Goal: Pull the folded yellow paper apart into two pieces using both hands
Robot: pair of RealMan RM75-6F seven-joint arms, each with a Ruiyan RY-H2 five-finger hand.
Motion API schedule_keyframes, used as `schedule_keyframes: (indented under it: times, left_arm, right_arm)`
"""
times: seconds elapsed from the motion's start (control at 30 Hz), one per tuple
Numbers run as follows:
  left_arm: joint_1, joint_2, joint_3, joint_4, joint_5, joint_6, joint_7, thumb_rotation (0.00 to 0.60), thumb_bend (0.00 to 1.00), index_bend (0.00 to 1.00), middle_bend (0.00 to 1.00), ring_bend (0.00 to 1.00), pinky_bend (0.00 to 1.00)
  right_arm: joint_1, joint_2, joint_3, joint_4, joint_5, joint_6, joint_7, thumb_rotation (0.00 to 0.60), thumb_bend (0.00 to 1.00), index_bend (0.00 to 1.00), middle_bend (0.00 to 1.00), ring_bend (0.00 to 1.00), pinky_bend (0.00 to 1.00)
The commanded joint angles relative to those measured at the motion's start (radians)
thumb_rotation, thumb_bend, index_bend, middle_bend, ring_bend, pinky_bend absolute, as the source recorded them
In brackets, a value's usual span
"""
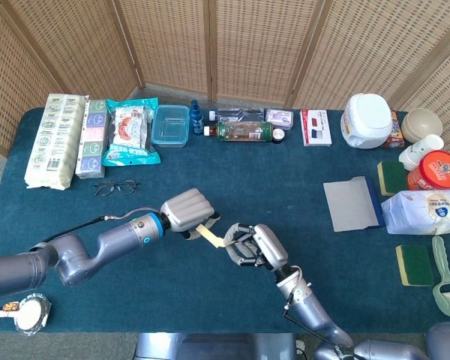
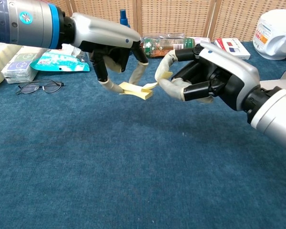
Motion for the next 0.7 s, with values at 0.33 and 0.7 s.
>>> schedule_keyframes:
  times: [0.33, 0.7]
  left_arm:
    - [0.032, 0.003, 0.027, 0.032, 0.002, 0.008, -0.017, 0.600, 0.35, 0.65, 1.00, 1.00, 1.00]
    - [0.065, -0.025, 0.027, 0.084, -0.017, 0.048, -0.001, 0.600, 0.35, 0.63, 1.00, 1.00, 1.00]
  right_arm:
    - [-0.013, 0.021, -0.001, -0.002, 0.007, 0.007, -0.003, 0.600, 0.46, 0.71, 1.00, 1.00, 0.98]
    - [-0.031, 0.085, -0.018, 0.013, 0.020, -0.011, 0.013, 0.600, 0.46, 0.35, 0.77, 0.79, 0.80]
